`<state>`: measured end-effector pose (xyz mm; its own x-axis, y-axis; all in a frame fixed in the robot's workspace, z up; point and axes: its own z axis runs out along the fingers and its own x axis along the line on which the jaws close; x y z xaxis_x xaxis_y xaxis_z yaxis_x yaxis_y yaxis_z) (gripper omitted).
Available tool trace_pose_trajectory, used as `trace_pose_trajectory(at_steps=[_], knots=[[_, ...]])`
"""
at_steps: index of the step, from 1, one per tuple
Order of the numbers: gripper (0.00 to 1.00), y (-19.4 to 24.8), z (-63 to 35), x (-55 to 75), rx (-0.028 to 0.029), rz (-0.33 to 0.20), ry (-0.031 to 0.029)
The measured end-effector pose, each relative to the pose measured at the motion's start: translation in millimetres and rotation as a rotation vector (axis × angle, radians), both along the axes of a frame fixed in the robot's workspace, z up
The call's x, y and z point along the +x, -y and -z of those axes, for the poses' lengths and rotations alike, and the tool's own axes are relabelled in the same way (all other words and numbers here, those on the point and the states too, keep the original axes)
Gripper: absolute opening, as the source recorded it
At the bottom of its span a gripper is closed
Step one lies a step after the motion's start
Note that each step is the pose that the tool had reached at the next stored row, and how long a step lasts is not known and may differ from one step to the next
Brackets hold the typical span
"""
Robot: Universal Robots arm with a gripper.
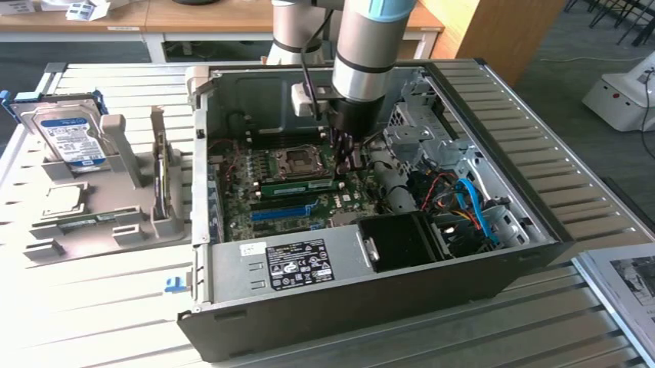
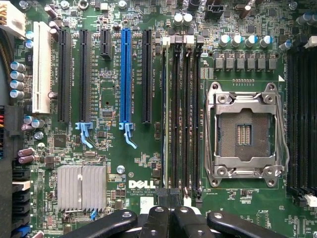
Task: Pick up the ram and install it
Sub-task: 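Press down the ram until it locks into place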
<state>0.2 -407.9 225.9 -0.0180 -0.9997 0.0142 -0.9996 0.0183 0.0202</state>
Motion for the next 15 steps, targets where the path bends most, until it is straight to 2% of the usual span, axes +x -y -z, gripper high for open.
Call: trace_pose_trajectory(at_steps=[15], knots=[[0.10, 0.0, 2.0, 0.0, -0.0001, 0.000, 0.0000]])
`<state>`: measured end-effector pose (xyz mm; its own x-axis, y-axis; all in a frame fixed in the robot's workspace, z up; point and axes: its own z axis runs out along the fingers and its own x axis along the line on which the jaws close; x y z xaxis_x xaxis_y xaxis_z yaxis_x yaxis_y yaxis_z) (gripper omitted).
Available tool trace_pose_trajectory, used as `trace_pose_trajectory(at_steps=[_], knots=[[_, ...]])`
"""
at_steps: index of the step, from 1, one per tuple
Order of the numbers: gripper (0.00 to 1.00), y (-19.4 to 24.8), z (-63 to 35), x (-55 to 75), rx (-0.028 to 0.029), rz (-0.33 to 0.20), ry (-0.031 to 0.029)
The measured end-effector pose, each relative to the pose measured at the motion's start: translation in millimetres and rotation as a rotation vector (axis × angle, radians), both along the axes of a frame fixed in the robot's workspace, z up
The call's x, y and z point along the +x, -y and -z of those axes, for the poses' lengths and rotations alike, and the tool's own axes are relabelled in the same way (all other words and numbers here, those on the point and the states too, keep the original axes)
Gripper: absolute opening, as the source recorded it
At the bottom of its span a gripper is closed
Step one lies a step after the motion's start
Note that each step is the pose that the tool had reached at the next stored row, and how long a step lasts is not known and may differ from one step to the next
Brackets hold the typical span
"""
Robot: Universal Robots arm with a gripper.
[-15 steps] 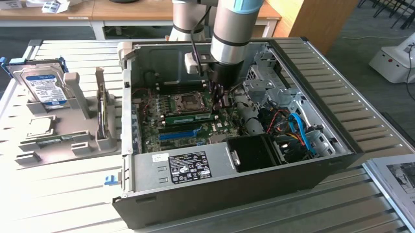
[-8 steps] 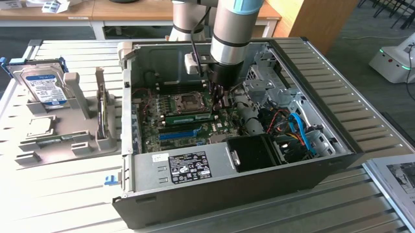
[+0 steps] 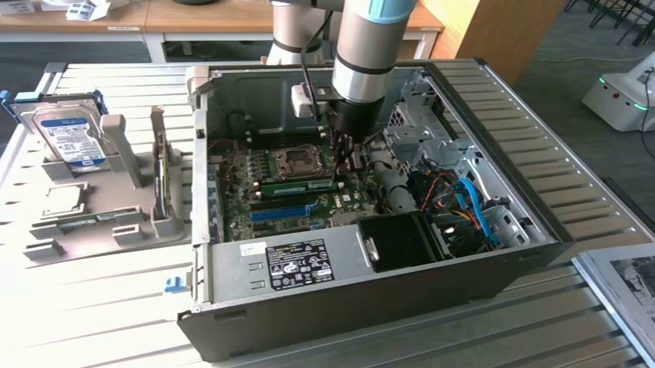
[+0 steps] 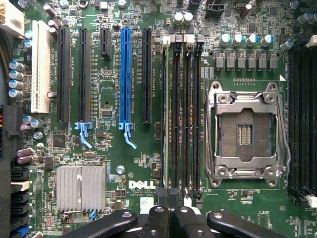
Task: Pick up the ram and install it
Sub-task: 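Press down the ram until it locks into place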
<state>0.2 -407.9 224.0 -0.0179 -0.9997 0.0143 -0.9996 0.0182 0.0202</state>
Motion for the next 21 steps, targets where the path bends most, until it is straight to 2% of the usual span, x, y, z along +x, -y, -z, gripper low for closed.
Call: trace_pose_trajectory(at_steps=[21], knots=[[0.10, 0.0, 1.8, 0.0, 0.0001, 0.000, -0.0001]])
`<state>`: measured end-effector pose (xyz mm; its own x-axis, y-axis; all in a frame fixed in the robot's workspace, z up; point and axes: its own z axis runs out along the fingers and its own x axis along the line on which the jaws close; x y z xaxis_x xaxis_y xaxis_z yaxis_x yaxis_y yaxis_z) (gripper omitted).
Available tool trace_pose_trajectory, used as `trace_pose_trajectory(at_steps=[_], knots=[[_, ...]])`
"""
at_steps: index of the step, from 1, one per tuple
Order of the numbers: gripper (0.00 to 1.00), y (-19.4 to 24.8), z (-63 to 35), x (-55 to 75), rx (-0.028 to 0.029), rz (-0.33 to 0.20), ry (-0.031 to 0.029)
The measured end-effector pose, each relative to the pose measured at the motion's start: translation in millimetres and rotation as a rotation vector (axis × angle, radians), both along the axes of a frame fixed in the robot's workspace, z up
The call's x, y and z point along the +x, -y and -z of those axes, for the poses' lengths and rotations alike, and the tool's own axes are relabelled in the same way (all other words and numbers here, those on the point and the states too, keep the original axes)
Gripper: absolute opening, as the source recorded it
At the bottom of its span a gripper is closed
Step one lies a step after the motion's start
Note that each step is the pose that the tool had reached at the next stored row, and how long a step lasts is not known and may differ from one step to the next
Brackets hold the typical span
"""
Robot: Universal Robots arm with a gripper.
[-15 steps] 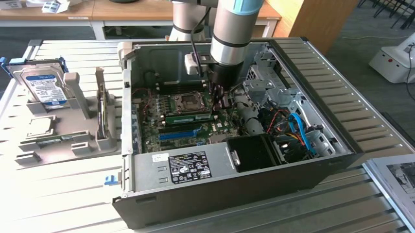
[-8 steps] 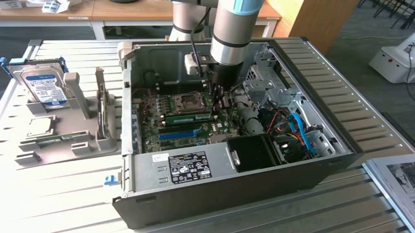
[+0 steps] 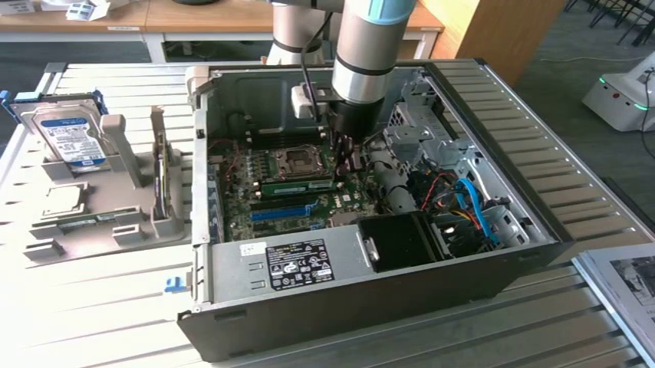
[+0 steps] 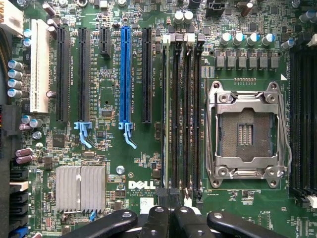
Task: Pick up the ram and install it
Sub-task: 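Press down the ram until it locks into place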
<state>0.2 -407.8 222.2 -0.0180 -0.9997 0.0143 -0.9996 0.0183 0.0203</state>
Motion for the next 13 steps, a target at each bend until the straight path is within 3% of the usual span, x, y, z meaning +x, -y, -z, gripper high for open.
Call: trace_pose_trajectory(at_steps=[13], knots=[[0.10, 0.0, -6.0, 0.0, 0.0001, 0.000, -0.0041]])
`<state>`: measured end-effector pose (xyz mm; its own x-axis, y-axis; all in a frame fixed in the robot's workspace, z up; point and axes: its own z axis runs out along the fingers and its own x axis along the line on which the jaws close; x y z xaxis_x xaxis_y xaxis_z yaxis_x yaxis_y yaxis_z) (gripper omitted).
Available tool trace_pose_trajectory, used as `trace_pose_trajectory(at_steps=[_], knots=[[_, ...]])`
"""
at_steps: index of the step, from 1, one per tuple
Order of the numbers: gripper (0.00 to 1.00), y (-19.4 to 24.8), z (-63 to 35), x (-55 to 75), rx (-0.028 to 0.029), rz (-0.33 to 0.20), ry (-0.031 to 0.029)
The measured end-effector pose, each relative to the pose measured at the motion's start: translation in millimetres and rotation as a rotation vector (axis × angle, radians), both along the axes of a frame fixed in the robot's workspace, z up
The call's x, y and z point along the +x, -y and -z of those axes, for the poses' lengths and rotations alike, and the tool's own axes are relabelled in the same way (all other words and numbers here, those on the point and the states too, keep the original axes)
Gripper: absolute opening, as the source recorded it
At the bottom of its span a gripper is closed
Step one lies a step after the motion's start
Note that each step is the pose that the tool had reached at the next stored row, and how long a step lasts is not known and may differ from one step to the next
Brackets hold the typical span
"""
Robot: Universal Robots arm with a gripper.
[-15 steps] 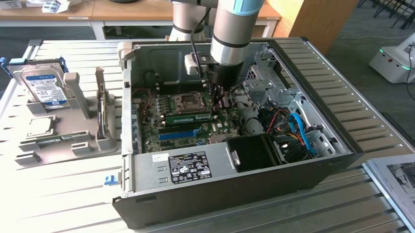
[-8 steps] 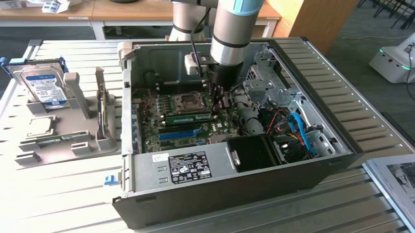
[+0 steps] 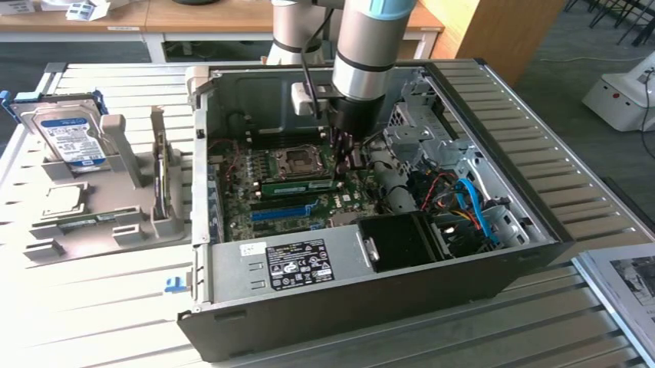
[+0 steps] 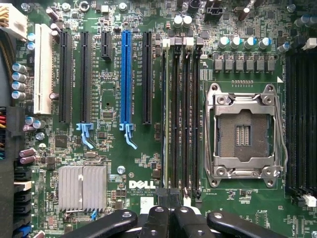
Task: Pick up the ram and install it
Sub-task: 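Press down the ram until it locks into place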
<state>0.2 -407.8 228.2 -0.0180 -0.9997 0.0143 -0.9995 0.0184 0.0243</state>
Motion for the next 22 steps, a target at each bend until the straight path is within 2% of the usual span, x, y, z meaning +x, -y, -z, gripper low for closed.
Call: trace_pose_trajectory(at_steps=[14, 22], knots=[[0.10, 0.0, -9.7, 0.0, 0.0000, 0.000, -0.0021], [0.10, 0.0, -10.6, -0.4, 0.0001, 0.000, -0.0022]])
